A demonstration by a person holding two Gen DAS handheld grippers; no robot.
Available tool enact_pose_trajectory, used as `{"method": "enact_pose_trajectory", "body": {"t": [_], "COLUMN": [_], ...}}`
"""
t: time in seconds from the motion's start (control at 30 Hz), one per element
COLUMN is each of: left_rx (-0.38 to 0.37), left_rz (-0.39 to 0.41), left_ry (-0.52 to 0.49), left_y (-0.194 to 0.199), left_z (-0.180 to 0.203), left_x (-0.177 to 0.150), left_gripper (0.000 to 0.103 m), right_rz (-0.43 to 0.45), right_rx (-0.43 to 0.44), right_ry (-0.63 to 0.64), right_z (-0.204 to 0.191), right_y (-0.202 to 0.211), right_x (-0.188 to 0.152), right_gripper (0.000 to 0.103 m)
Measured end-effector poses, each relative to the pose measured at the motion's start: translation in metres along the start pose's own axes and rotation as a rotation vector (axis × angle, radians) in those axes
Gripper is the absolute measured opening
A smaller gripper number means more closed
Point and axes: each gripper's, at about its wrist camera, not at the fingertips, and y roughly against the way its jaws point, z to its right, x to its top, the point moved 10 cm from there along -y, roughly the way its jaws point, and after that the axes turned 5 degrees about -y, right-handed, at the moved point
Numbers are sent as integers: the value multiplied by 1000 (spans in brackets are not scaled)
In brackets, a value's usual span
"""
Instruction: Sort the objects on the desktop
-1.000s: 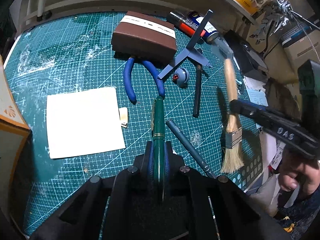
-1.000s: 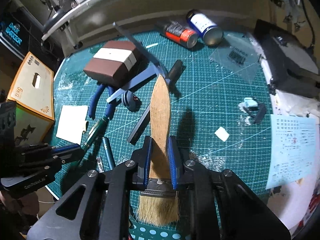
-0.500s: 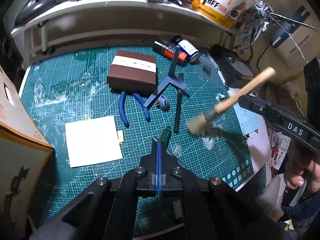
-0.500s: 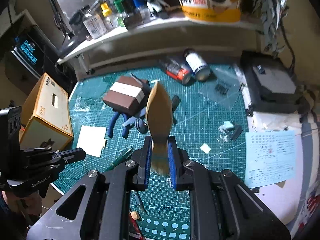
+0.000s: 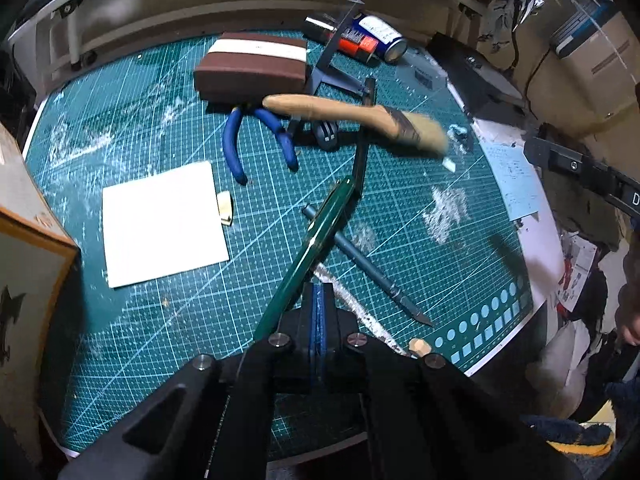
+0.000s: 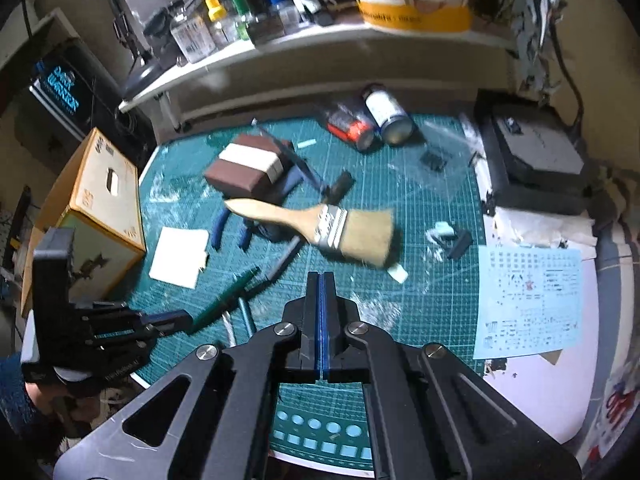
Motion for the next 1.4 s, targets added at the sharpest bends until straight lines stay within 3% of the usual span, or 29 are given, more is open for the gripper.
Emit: {"method": "enact_pose_trajectory", "body": {"t": [0.03,0.1,0.2,0.27,0.33,0.47,0.6,0.83,1.03,1.1,1.2,1.4], "left_rx": [-5,-12,-26,-27,-25,-30,-62,-95,-127,-127,-109,-85], "left_rz": [1,-2,18,22,21,11,14,-10,-20,-21,-37,-58], "left_ry": [2,10,19,-3,-33,-77,-95,-233,-343,-387,-398,-410], "left_y": [-1,-4,-5,-8,-13,-24,-30,-32,-36,-37,-40,-42], "left_z": [0,-1,-1,-2,-2,-11,-14,-3,11,15,12,9], "left_x": [-1,-2,-2,0,1,0,1,3,7,8,12,17], "left_gripper": [10,31,47,52,56,57,57,57,55,35,15,12], "right_rz": [-12,-39,-76,-85,-83,-106,-153,-253,-331,-345,-359,-336], "right_rx": [8,31,75,102,107,112,136,195,206,201,171,164], "right_ry": [11,47,127,218,310,488,634,833,881,894,907,887], "right_z": [3,5,4,0,-5,-18,-36,-63,-64,-62,-57,-55], "right_y": [-3,-9,-18,-25,-32,-56,-82,-117,-135,-140,-149,-149], "right_x": [-2,-5,-8,-5,1,17,27,36,35,34,30,29], "right_gripper": [1,3,11,22,25,40,40,42,42,42,27,22]}}
